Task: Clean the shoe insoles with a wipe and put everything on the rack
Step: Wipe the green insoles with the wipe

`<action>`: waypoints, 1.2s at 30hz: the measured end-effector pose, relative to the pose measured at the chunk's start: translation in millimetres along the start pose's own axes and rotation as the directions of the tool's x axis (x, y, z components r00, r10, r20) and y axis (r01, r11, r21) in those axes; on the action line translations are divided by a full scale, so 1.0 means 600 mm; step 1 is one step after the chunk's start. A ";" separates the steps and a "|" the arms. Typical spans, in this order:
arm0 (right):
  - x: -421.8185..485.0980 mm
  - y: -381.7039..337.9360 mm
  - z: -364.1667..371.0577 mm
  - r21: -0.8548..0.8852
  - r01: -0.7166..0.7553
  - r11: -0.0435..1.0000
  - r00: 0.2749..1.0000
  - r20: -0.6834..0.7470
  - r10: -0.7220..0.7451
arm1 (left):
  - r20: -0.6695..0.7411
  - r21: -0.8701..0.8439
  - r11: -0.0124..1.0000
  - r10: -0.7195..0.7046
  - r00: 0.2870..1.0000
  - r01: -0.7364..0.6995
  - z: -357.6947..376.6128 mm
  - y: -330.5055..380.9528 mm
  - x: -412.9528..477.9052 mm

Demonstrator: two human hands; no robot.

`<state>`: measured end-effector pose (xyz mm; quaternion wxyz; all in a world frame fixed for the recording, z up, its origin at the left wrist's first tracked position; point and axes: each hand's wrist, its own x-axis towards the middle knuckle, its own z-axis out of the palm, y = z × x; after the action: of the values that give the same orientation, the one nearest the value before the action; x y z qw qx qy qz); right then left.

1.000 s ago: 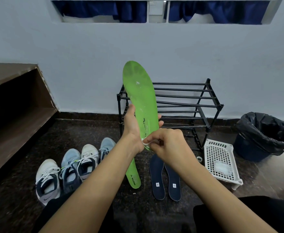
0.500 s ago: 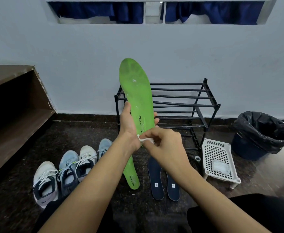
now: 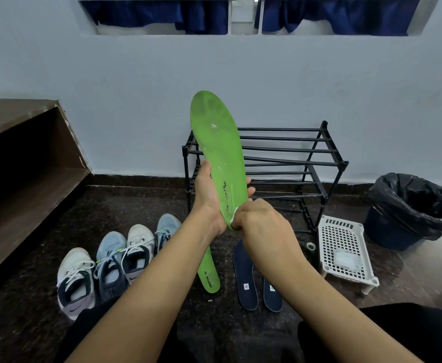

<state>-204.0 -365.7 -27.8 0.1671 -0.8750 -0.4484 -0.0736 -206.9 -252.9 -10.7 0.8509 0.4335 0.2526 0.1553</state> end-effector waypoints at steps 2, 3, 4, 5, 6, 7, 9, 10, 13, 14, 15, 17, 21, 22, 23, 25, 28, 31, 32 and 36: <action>0.004 0.003 0.002 -0.039 0.050 0.998 0.994 -0.097 -0.054 | -0.010 -0.038 0.999 0.008 1.000 -0.008 0.001 0.000 0.002; 0.008 0.008 0.004 -0.026 0.046 0.999 0.986 -0.160 -0.050 | -0.012 -0.059 0.998 0.005 1.000 -0.006 0.002 -0.001 0.002; 0.013 0.014 0.007 -0.008 0.046 0.999 0.978 -0.202 -0.047 | -0.011 -0.075 0.997 0.000 1.000 0.000 0.003 -0.003 0.002; 0.017 0.018 0.009 0.012 0.036 0.999 0.976 -0.214 -0.032 | -0.008 -0.082 0.997 -0.008 1.000 0.007 0.005 -0.005 0.001; 0.019 0.019 0.009 0.032 0.025 0.999 0.978 -0.210 -0.018 | -0.005 -0.079 0.997 -0.014 1.000 0.014 0.006 -0.006 0.000; 0.019 0.018 0.007 0.053 0.018 0.998 0.980 -0.198 -0.007 | -0.001 -0.073 0.997 -0.018 1.000 0.018 0.007 -0.006 -0.001; 0.016 0.016 0.003 0.093 -0.009 0.996 0.988 -0.153 0.023 | 0.008 -0.060 0.998 -0.022 1.000 0.023 0.007 -0.004 -0.001; 0.013 0.014 -0.002 0.119 -0.030 0.992 0.991 -0.127 0.045 | 0.011 -0.058 0.998 -0.024 1.000 0.024 0.006 -0.003 0.000; 0.003 0.008 -0.011 0.176 -0.097 0.980 0.991 -0.070 0.111 | 0.011 -0.039 0.999 -0.024 1.000 0.024 0.001 0.002 0.004; 0.000 0.007 -0.011 0.178 -0.100 0.979 0.992 -0.063 0.113 | 0.012 -0.029 0.999 -0.028 1.000 0.028 -0.001 0.002 0.005; -0.001 0.007 -0.011 0.182 -0.091 0.979 0.992 -0.067 0.105 | 0.013 -0.023 0.999 -0.032 0.999 0.032 -0.001 0.002 0.006; -0.002 0.008 -0.007 0.189 -0.056 0.980 0.992 -0.100 0.076 | 0.005 -0.027 0.999 -0.030 1.000 0.030 -0.001 0.000 0.007; 0.012 0.014 0.003 0.190 0.008 0.982 0.988 -0.153 0.022 | -0.013 -0.079 0.997 -0.017 1.000 0.016 0.005 -0.007 0.003; 0.017 0.017 0.005 0.166 0.026 0.986 0.985 -0.175 0.004 | -0.009 -0.075 0.997 -0.034 0.999 0.033 0.008 -0.009 0.000; 0.023 0.019 0.006 0.151 0.036 0.988 0.980 -0.199 -0.005 | -0.002 -0.063 0.997 -0.054 0.999 0.053 0.011 -0.011 -0.003; 0.032 0.023 0.007 0.153 0.030 0.988 0.972 -0.234 0.006 | 0.004 -0.045 0.996 -0.078 0.997 0.078 0.014 -0.013 -0.006; 0.032 0.020 0.002 0.183 0.024 0.983 0.966 -0.256 0.024 | -0.004 -0.042 0.997 -0.068 0.998 0.067 0.013 -0.009 -0.005; 0.016 0.014 -0.005 0.242 -0.044 0.969 0.978 -0.189 0.092 | -0.010 -0.081 0.995 -0.058 0.998 0.057 0.011 -0.006 -0.003; 0.010 0.012 -0.007 0.255 -0.072 0.964 0.981 -0.155 0.114 | -0.008 -0.077 0.995 -0.057 0.998 0.056 0.009 -0.005 -0.001; -0.002 0.005 -0.015 0.269 -0.140 0.953 0.985 -0.059 0.162 | 0.011 -0.031 0.997 -0.065 0.998 0.065 0.005 -0.002 -0.001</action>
<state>-202.3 -371.4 -20.6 0.3052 -0.8730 -0.3789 -0.0354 -205.6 -256.1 -9.8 0.8636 0.4124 0.2597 0.1293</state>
